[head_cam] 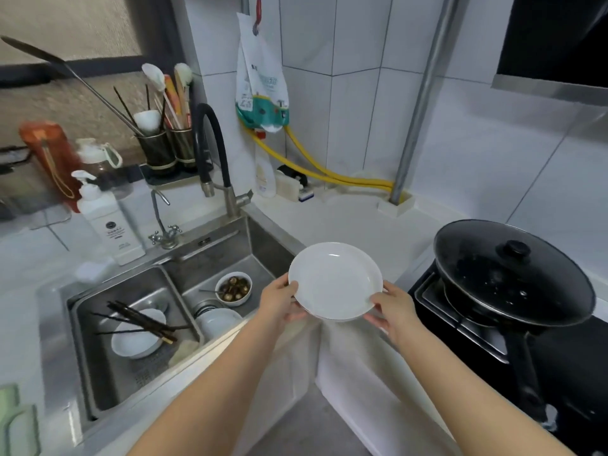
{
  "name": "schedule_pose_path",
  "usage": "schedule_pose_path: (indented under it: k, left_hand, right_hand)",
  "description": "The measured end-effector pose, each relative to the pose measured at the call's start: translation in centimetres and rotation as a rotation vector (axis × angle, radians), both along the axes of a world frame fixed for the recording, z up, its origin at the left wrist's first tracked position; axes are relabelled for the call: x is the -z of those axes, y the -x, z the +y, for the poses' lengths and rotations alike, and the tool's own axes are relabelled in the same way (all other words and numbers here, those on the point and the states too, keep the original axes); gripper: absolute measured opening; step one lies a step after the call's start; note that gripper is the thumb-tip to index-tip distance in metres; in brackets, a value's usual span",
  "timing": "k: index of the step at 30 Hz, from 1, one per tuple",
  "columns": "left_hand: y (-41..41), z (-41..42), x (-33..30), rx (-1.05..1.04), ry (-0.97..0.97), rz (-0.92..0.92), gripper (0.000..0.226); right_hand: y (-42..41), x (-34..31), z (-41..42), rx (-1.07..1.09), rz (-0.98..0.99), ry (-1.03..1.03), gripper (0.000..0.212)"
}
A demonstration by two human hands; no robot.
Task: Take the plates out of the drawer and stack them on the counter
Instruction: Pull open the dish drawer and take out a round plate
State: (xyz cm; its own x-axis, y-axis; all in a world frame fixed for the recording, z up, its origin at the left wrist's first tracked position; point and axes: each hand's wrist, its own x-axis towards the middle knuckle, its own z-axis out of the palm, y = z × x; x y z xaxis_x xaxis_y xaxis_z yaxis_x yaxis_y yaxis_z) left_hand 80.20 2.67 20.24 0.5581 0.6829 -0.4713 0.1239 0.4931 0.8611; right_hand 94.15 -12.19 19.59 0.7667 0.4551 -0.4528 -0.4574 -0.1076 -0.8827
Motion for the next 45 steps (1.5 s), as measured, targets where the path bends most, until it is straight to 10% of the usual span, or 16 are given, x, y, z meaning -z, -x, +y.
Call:
schedule_pose_path:
  k: [45]
  left_hand:
    - [-23.9,27.0,9.0,-0.012,0.089,0.224,0.045]
  right_hand:
    - [-22.6,9.1,26.2,0.016,0.025,0.198,0.040]
